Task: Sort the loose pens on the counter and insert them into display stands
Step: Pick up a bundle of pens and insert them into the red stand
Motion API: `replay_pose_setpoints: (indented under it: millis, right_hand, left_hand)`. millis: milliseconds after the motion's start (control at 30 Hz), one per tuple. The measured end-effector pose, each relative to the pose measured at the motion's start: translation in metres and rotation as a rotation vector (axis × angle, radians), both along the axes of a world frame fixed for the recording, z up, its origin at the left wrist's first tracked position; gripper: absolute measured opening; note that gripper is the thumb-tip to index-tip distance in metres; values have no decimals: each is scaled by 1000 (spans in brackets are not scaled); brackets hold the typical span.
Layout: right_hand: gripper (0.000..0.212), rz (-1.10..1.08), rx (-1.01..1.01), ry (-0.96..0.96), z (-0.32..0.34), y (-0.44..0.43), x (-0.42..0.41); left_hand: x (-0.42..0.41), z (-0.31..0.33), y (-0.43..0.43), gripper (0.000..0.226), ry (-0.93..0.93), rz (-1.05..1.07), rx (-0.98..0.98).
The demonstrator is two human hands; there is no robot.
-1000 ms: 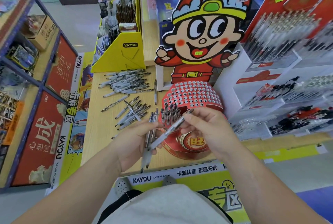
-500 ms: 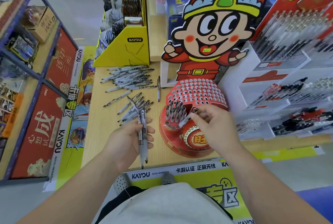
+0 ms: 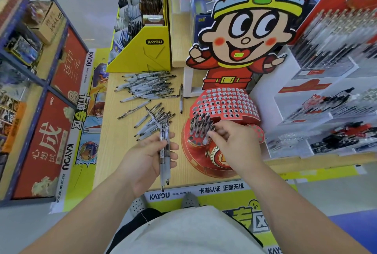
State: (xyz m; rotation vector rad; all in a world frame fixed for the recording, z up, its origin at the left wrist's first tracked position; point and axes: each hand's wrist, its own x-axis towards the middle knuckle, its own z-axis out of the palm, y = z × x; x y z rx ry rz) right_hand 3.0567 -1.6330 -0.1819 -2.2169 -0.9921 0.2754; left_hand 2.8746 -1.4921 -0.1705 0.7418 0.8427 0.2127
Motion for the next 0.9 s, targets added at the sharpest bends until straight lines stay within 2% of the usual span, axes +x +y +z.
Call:
replay_pose_setpoints:
  millis: [200, 433, 900]
  right_hand:
    - [11, 30, -13, -20, -3, 1, -1]
    - [15, -2, -92, 49, -13, 1, -4]
    - [17, 14, -189, -80, -14, 9, -12]
  left_hand:
    - [1, -2, -1, 24, 7, 1, 26]
    - [4, -4, -4, 24, 41, -1, 39]
    - [8, 5, -7, 31, 47, -77, 100]
